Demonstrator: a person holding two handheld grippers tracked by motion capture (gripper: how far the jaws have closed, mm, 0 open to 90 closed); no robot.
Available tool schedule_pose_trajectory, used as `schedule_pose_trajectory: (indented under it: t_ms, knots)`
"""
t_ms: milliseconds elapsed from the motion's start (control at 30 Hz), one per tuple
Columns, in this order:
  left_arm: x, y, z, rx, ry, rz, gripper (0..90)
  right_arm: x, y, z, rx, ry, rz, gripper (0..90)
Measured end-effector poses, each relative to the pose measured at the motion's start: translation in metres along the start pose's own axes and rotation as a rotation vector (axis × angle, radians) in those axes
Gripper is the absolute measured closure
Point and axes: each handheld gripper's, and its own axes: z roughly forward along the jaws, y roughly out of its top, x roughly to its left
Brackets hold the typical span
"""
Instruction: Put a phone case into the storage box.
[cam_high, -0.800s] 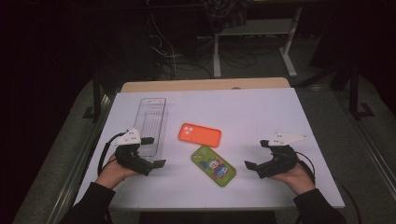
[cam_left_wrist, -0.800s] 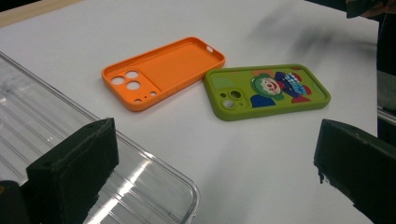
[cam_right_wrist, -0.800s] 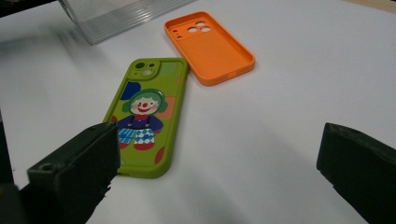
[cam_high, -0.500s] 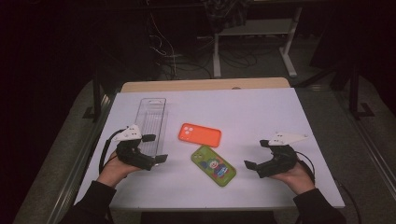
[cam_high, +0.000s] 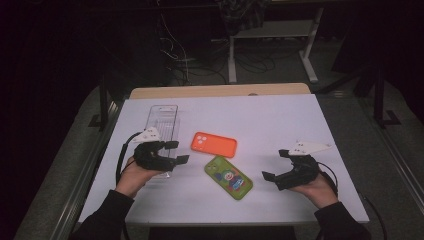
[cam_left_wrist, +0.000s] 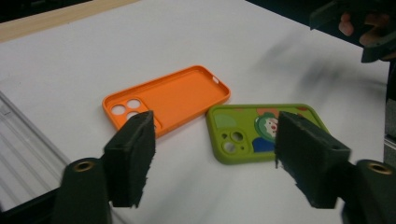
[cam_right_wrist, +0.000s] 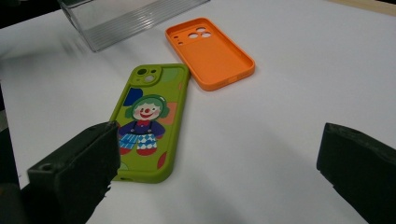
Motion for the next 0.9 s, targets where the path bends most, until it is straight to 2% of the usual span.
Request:
schedule_pose_trajectory:
  t_ms: [67, 333, 467, 700, 800, 900]
  knots:
    - [-0.002, 0.006, 0.008, 0.005, -0.002, -0.015, 37.7, 0.000, 0.000, -0.001, -0.001, 0.001, 0.004, 0.0]
    - [-0.008, 0.014, 0.024, 0.039, 0.021, -0.025, 58.3, 0.000, 0.000, 0.000, 0.001, 0.003, 0.001, 0.0]
    - [-0.016, 0.019, 0.035, 0.061, 0.055, -0.039, 70.9, 0.000, 0.000, 0.000, -0.002, 0.004, 0.002, 0.0]
    - [-0.024, 0.023, 0.053, 0.050, 0.103, -0.054, 87.1, -0.001, 0.000, -0.001, -0.006, 0.008, 0.002, 0.0]
    - [-0.025, 0.022, 0.060, 0.059, 0.121, -0.058, 89.6, -0.001, 0.000, -0.001, -0.009, 0.010, -0.001, 0.0]
    - [-0.026, 0.022, 0.067, 0.091, 0.148, -0.043, 89.7, -0.001, 0.000, -0.002, -0.010, 0.011, 0.000, 0.0]
